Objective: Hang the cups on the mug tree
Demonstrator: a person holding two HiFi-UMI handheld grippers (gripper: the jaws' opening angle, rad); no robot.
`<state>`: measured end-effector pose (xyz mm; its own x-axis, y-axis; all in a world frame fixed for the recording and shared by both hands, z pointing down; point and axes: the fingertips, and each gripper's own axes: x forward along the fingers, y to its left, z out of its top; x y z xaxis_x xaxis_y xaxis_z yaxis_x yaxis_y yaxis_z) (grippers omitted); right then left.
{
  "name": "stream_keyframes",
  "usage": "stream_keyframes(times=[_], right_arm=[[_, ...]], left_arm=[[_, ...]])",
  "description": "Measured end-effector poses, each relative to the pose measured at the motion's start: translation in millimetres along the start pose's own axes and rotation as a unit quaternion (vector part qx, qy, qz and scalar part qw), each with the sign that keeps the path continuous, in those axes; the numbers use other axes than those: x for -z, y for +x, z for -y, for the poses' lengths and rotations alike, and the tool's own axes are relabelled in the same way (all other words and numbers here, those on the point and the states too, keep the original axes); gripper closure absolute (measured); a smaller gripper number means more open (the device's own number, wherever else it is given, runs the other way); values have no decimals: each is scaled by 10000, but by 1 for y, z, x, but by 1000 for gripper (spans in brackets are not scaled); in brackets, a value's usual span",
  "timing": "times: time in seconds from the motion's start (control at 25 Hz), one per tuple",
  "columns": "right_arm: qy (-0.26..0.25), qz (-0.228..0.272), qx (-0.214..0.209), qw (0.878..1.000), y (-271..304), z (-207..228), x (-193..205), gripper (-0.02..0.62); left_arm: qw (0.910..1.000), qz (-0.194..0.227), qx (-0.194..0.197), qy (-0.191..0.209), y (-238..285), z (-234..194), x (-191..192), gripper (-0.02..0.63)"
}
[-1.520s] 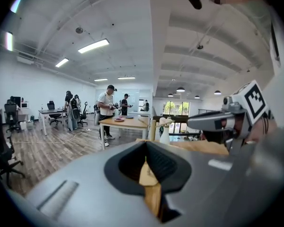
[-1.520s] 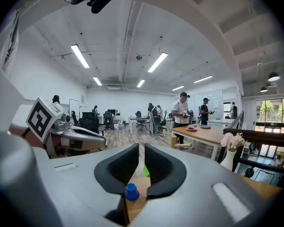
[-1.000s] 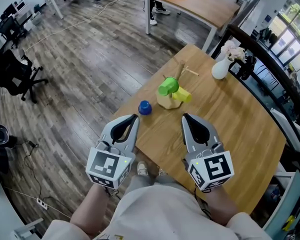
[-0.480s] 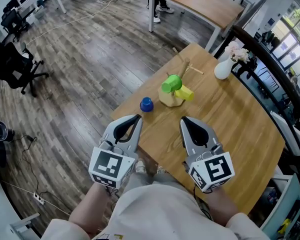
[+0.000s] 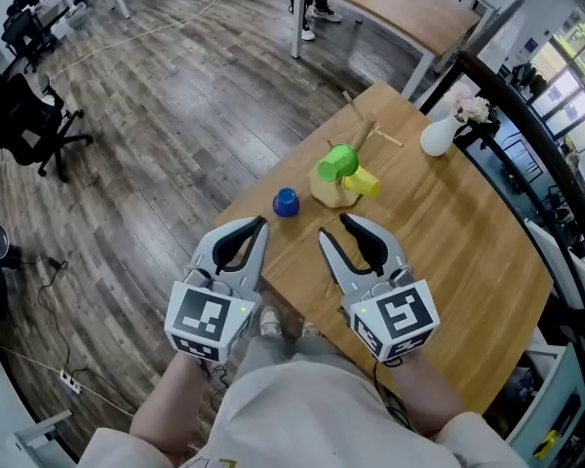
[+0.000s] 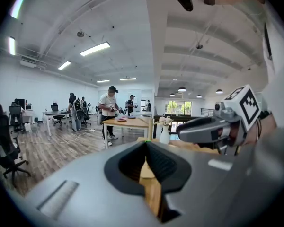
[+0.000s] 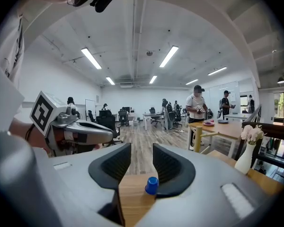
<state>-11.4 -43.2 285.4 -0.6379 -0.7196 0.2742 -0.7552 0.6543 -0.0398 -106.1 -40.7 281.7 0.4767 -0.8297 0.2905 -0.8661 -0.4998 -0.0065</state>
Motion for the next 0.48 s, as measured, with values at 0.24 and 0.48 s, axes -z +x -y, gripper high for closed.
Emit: stream_keyframes(times=[0.24,0.48], right_arm=[[56,-236,-236,9994,36,-7,16,395],[133,-513,-364,9979,76,-5,31,367]], left_arm=[[9996,14,-259,-81,10,-28,9,604],[9990,-136,-358,-229,31,-52,25,604]])
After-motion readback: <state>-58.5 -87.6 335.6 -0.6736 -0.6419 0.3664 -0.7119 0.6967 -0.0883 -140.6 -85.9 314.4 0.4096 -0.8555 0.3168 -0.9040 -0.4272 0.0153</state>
